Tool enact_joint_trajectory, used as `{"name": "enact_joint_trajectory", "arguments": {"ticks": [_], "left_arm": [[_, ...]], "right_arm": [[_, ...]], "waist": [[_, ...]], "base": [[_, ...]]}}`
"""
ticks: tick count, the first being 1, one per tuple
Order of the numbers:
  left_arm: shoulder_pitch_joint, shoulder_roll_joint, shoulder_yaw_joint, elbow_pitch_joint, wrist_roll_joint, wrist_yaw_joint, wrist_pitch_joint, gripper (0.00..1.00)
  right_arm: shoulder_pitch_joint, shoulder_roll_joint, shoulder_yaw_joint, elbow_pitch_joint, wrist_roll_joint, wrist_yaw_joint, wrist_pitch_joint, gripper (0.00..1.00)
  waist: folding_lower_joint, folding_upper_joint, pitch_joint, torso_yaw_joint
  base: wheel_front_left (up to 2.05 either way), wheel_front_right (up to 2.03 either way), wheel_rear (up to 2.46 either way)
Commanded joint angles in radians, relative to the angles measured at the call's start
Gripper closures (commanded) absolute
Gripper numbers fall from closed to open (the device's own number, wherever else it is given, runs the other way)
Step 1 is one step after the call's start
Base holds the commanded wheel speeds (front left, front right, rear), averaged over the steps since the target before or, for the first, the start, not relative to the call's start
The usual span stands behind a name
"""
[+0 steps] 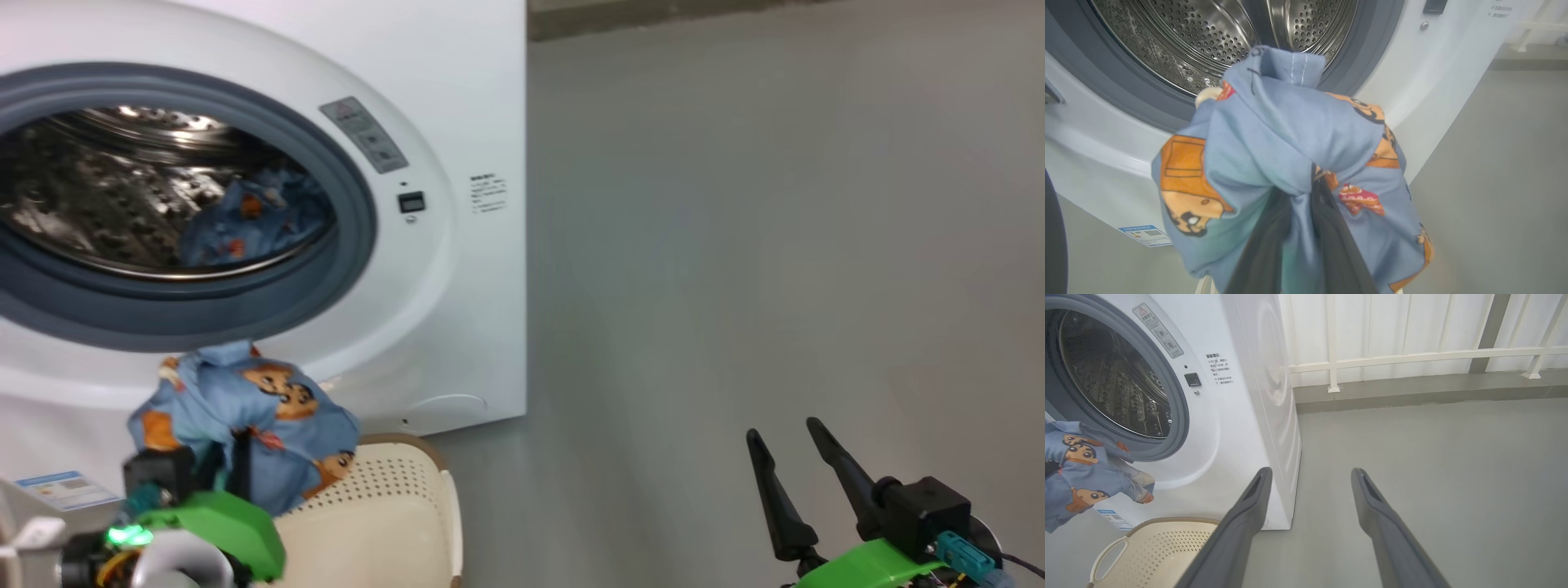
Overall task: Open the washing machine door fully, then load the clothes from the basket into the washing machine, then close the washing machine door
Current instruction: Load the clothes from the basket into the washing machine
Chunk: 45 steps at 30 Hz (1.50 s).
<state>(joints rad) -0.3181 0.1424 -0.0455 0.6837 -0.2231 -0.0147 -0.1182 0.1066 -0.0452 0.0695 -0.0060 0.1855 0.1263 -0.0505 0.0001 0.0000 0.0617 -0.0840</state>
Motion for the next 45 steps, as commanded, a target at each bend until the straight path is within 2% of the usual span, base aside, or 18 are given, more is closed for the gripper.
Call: {"name": "enact_joint_trajectory", "arguments": {"ticks": [1, 15, 21, 28, 35, 39, 41, 42, 43, 44, 45], "left_arm": [[-0.062, 0.042, 0.038, -0.001, -0.015, -0.004, 0.006, 1.00], [-0.450, 0.224, 0.086, 0.173, -0.046, -0.016, 0.143, 1.00], [-0.612, 0.316, 0.083, 0.176, -0.036, -0.024, 0.198, 1.00], [-0.756, 0.397, 0.100, 0.157, -0.058, -0.049, 0.249, 1.00], [-0.865, 0.473, 0.117, 0.104, -0.065, -0.062, 0.177, 1.00], [-0.891, 0.487, 0.117, 0.087, -0.061, -0.063, 0.114, 1.00], [-0.907, 0.492, 0.125, 0.092, -0.062, -0.048, 0.088, 1.00], [-0.915, 0.492, 0.132, 0.101, -0.066, -0.037, 0.080, 0.92], [-0.920, 0.493, 0.135, 0.113, -0.067, -0.028, 0.078, 0.60], [-0.923, 0.497, 0.132, 0.123, -0.063, -0.023, 0.076, 0.00], [-0.928, 0.499, 0.131, 0.130, -0.062, -0.020, 0.069, 0.00]], "right_arm": [[-0.045, -0.014, 0.033, -0.017, 0.016, 0.004, -0.012, 0.00], [-0.143, -0.013, 0.083, 0.059, 0.061, 0.004, -0.090, 0.00], [-0.190, -0.012, 0.099, 0.082, 0.078, 0.004, -0.126, 0.00], [-0.251, -0.011, 0.123, 0.100, 0.098, 0.004, -0.157, 0.00], [-0.309, -0.009, 0.142, 0.129, 0.123, 0.004, -0.186, 0.00], [-0.330, -0.008, 0.155, 0.146, 0.134, 0.004, -0.196, 0.00], [-0.344, -0.008, 0.162, 0.155, 0.142, 0.004, -0.201, 0.00], [-0.350, -0.008, 0.164, 0.159, 0.144, 0.004, -0.202, 0.00], [-0.355, -0.008, 0.166, 0.163, 0.147, 0.004, -0.204, 0.00], [-0.359, -0.007, 0.168, 0.167, 0.149, 0.004, -0.205, 0.00], [-0.363, -0.007, 0.169, 0.170, 0.151, 0.004, -0.206, 0.00]], "waist": [[-0.0001, 0.0000, 0.046, -0.049], [-0.0001, 0.0000, 0.247, -0.205], [-0.0001, 0.0000, 0.344, -0.249], [-0.0001, 0.0000, 0.472, -0.274], [-0.0001, 0.0000, 0.584, -0.285], [-0.0001, 0.0000, 0.610, -0.288], [-0.0001, 0.0000, 0.622, -0.291], [-0.0001, 0.0000, 0.626, -0.292], [-0.0001, 0.0000, 0.629, -0.293], [-0.0001, 0.0000, 0.631, -0.294], [-0.0001, 0.0000, 0.634, -0.294]], "base": [[0.00, 0.00, 0.00], [0.00, 0.00, 0.00], [0.00, 0.00, 0.00], [0.00, 0.00, 0.00], [0.00, 0.00, 0.00], [0.00, 0.00, 0.00], [0.00, 0.00, 0.00], [0.00, 0.00, 0.00], [0.00, 0.00, 0.00], [0.00, 0.00, 0.00], [0.00, 0.00, 0.00]]}}
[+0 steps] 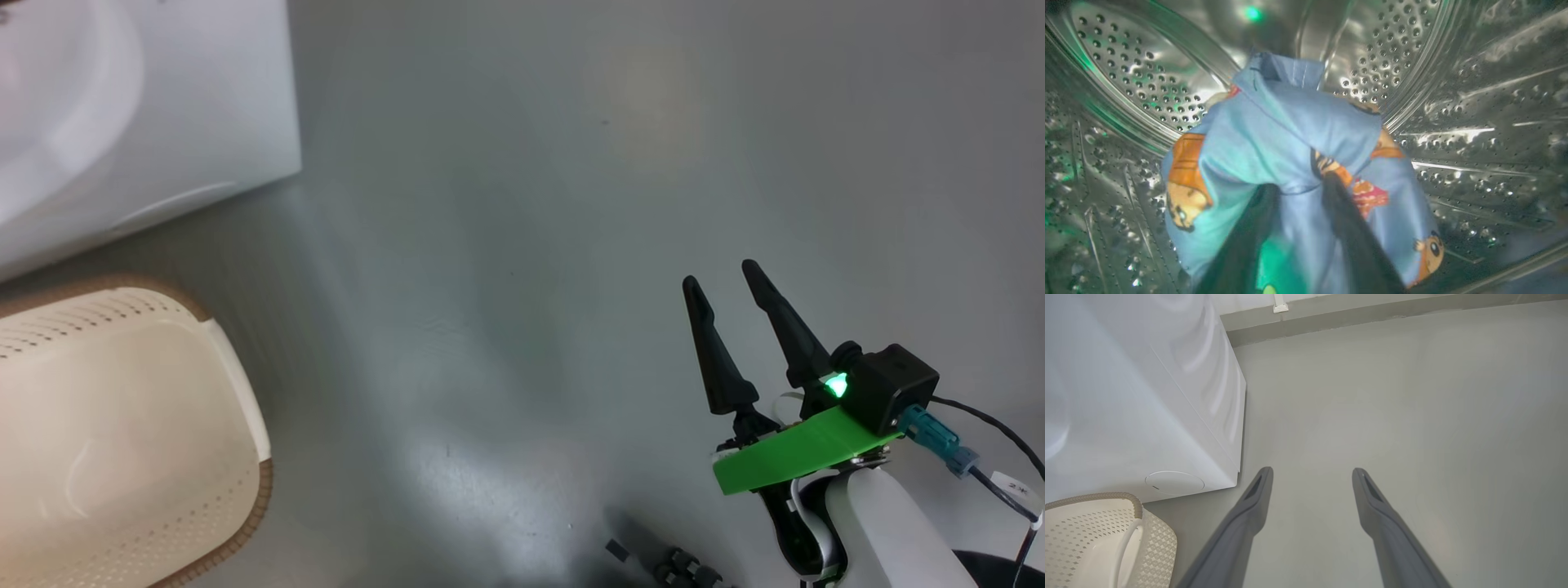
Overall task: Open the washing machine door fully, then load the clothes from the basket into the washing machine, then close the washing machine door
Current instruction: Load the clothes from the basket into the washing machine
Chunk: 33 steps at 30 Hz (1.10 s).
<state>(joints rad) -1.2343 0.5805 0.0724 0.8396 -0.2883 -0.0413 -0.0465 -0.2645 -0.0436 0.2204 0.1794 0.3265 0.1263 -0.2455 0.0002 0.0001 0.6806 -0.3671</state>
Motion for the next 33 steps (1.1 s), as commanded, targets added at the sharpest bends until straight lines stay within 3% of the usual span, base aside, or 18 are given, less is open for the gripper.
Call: {"name": "enact_joint_trajectory", "arguments": {"ticks": [1, 15, 25, 33], "left_arm": [[-0.016, 0.062, 0.013, -0.018, 0.005, 0.011, -0.007, 0.00], [-0.055, 0.052, -0.020, 0.064, 0.011, 0.019, -0.068, 0.00], [0.002, -0.024, -0.034, 0.118, -0.010, 0.032, -0.141, 0.00], [0.145, -0.094, -0.008, 0.127, -0.056, 0.027, -0.201, 0.00]], "right_arm": [[0.005, -0.009, 0.019, -0.013, 0.011, 0.004, -0.012, 0.00], [-0.014, -0.008, -0.001, -0.001, 0.013, 0.004, -0.016, 0.00], [-0.012, -0.024, -0.041, -0.001, -0.004, 0.004, -0.016, 0.00], [0.014, -0.048, -0.073, 0.007, -0.028, 0.004, -0.012, 0.00]], "waist": [[-0.0002, -0.0001, 0.017, -0.011], [-0.0002, -0.0001, 0.015, 0.011], [-0.0002, -0.0001, -0.040, 0.081], [-0.0002, -0.0001, -0.138, 0.143]], "base": [[0.00, 0.00, 0.00], [0.00, 0.00, 0.00], [0.00, 0.00, 0.00], [0.00, 0.00, 0.00]]}}
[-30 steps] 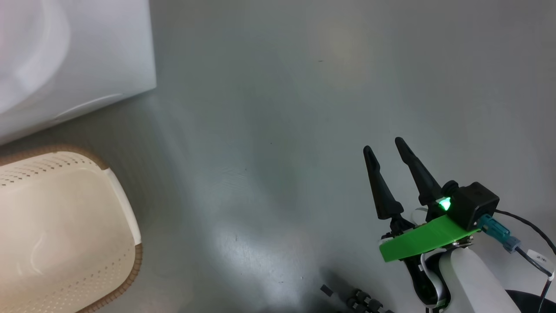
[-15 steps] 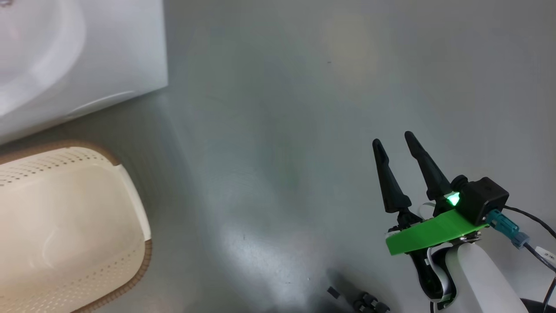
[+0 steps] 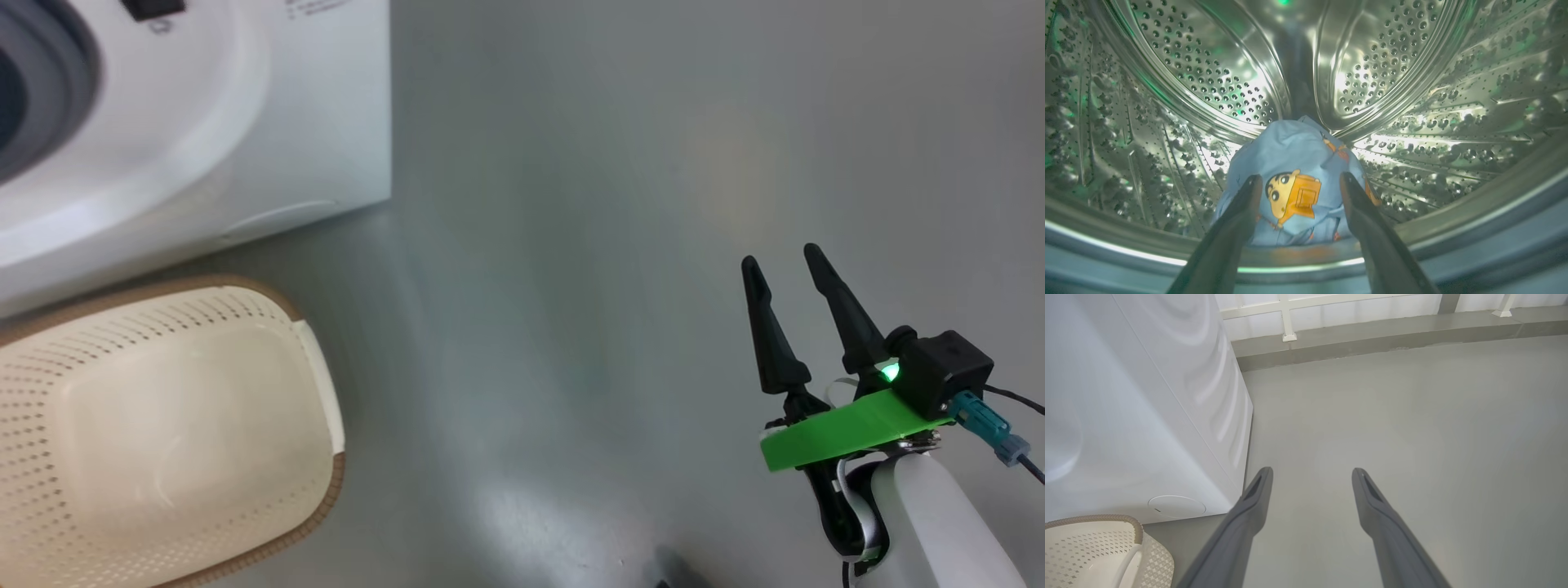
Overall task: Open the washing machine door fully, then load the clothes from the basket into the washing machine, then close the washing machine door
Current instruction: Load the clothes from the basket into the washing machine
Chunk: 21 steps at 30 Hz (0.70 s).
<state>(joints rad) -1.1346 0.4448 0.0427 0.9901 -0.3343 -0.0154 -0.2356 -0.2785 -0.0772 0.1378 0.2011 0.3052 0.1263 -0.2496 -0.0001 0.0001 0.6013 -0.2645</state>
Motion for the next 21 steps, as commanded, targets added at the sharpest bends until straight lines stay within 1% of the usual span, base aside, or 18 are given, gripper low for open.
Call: {"name": "enact_joint_trajectory", "arguments": {"ticks": [1, 5, 7, 13, 14, 16, 21], "left_arm": [[0.072, 0.032, 0.026, -0.030, -0.015, 0.001, -0.016, 0.00], [0.188, -0.010, 0.038, -0.083, -0.022, 0.006, -0.025, 0.00], [0.220, -0.020, 0.042, -0.107, -0.021, 0.012, -0.025, 0.00], [0.457, -0.096, 0.077, -0.330, 0.009, 0.041, -0.026, 0.00], [0.545, -0.124, 0.081, -0.411, 0.029, 0.055, -0.026, 0.00], [0.632, -0.151, 0.084, -0.489, 0.045, 0.063, -0.026, 0.00], [0.828, -0.221, 0.079, -0.637, 0.070, 0.075, -0.026, 0.00]], "right_arm": [[0.034, -0.016, 0.007, -0.013, -0.009, 0.004, -0.005, 0.00], [0.067, -0.021, 0.000, -0.013, -0.023, 0.004, 0.011, 0.00], [0.076, -0.021, -0.002, -0.013, -0.026, 0.004, 0.015, 0.00], [0.146, -0.019, -0.024, -0.025, -0.043, 0.004, 0.043, 0.00], [0.171, -0.017, -0.029, -0.029, -0.048, 0.004, 0.053, 0.00], [0.196, -0.016, -0.032, -0.036, -0.052, 0.004, 0.064, 0.00], [0.255, -0.010, -0.039, -0.059, -0.064, 0.004, 0.093, 0.00]], "waist": [[0.0001, -0.0001, -0.077, 0.046], [0.0001, -0.0001, -0.154, 0.068], [0.0001, -0.0001, -0.175, 0.073], [0.0001, -0.0001, -0.296, 0.097], [0.0001, -0.0001, -0.335, 0.102], [0.0001, -0.0001, -0.372, 0.106], [0.0001, -0.0001, -0.446, 0.116]], "base": [[0.00, 0.00, 0.00], [0.00, 0.00, 0.00], [0.00, 0.00, 0.00], [0.00, 0.00, 0.00], [0.00, 0.00, 0.00], [0.00, 0.00, 0.00], [0.00, 0.00, 0.00]]}}
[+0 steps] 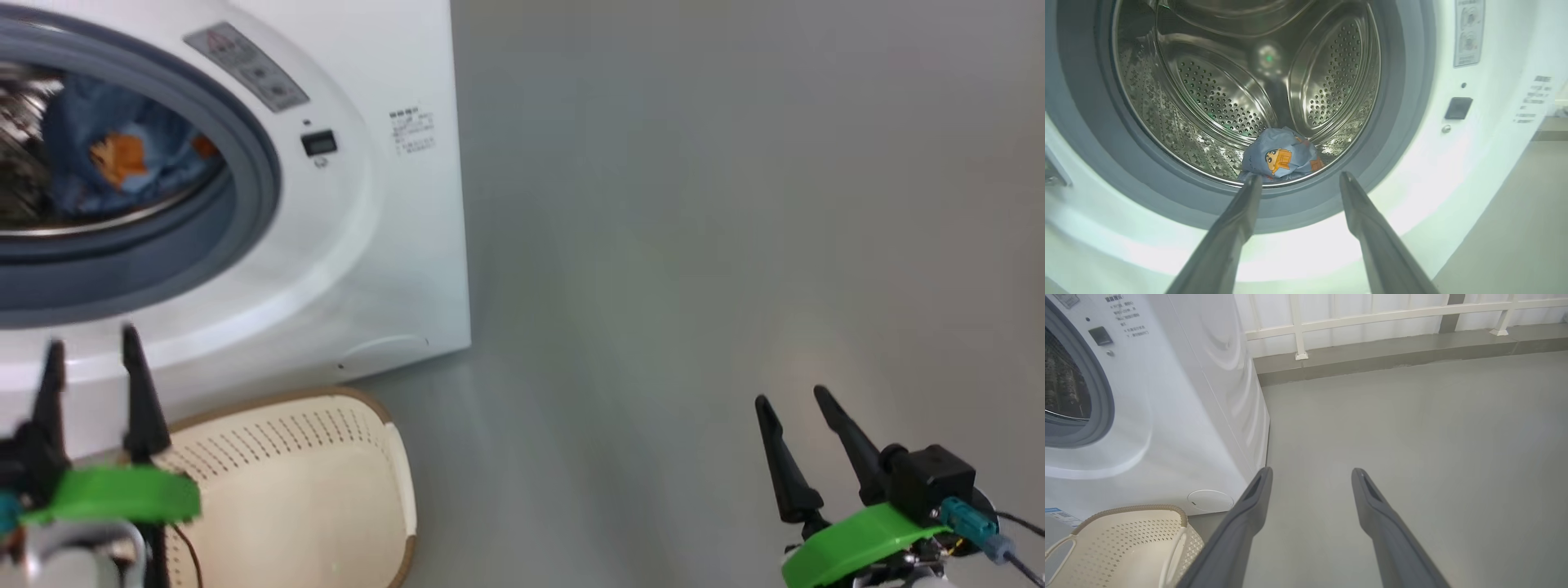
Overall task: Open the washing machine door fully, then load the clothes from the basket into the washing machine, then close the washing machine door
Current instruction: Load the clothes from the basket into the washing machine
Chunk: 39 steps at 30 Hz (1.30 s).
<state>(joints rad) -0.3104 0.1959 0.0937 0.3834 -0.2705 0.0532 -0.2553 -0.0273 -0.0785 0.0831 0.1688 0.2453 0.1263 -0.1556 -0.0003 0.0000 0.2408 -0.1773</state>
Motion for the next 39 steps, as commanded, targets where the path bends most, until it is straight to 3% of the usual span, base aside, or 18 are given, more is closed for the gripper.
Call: {"name": "enact_joint_trajectory", "arguments": {"ticks": [1, 16, 39], "left_arm": [[0.034, 0.018, 0.027, -0.055, 0.010, 0.009, -0.006, 0.00], [0.322, -0.076, -0.023, -0.216, 0.056, 0.006, -0.006, 0.00], [0.423, -0.119, -0.053, -0.265, 0.099, 0.003, -0.006, 0.00]], "right_arm": [[0.013, -0.008, 0.014, -0.034, -0.007, 0.004, 0.005, 0.00], [0.100, -0.002, 0.007, -0.088, -0.034, 0.004, 0.058, 0.00], [0.144, -0.014, -0.003, -0.137, -0.049, 0.004, 0.095, 0.00]], "waist": [[0.0003, 0.0000, -0.096, 0.031], [0.0003, 0.0000, -0.201, 0.072], [0.0003, 0.0000, -0.244, 0.122]], "base": [[0.00, 0.00, 0.00], [0.00, 0.00, 0.00], [0.00, 0.00, 0.00]]}}
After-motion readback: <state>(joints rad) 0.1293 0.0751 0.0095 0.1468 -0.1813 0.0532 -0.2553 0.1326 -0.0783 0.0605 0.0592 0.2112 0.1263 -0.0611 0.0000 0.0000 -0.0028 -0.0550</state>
